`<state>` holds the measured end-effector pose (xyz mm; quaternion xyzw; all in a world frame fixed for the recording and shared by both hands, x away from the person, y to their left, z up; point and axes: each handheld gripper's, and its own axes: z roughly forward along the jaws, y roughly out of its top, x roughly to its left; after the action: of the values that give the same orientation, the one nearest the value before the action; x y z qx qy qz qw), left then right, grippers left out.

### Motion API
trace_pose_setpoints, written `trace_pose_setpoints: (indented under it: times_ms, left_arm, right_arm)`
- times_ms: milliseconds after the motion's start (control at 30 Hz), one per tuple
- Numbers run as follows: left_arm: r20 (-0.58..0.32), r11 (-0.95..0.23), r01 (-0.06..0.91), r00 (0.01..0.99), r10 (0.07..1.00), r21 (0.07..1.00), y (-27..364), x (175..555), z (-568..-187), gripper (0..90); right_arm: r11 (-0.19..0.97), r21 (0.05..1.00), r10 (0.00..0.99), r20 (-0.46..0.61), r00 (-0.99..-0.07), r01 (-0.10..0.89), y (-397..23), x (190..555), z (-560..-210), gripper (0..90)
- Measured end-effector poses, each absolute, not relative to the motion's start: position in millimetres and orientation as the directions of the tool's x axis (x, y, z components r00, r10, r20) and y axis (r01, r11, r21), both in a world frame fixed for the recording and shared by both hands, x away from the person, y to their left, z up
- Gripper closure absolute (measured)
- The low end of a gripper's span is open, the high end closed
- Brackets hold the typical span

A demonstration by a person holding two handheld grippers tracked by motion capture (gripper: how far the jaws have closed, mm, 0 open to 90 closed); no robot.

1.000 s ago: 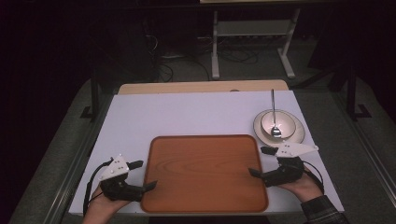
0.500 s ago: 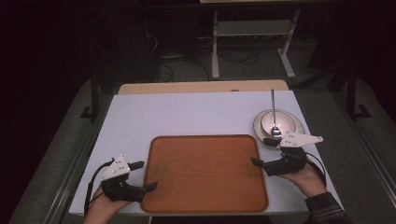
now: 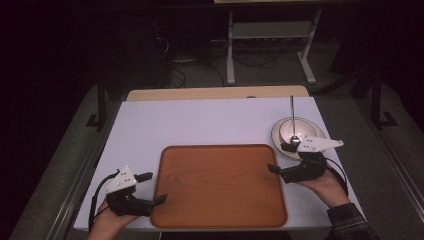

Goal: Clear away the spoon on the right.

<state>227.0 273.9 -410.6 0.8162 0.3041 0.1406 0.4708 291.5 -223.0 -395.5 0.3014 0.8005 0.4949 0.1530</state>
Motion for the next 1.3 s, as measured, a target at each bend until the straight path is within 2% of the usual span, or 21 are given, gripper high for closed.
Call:
trace_pose_setpoints:
  times_ms: [1300]
  left_arm:
    - [-0.048, -0.373, 0.355, 0.777, 0.628, 0.857, 273.5, 227.7, -409.4, 12.7]
  right_arm:
    - [0.316, 0.883, 0.681, 0.042, -0.731, 0.346, -233.6, 335.1, -372.4, 13.0]
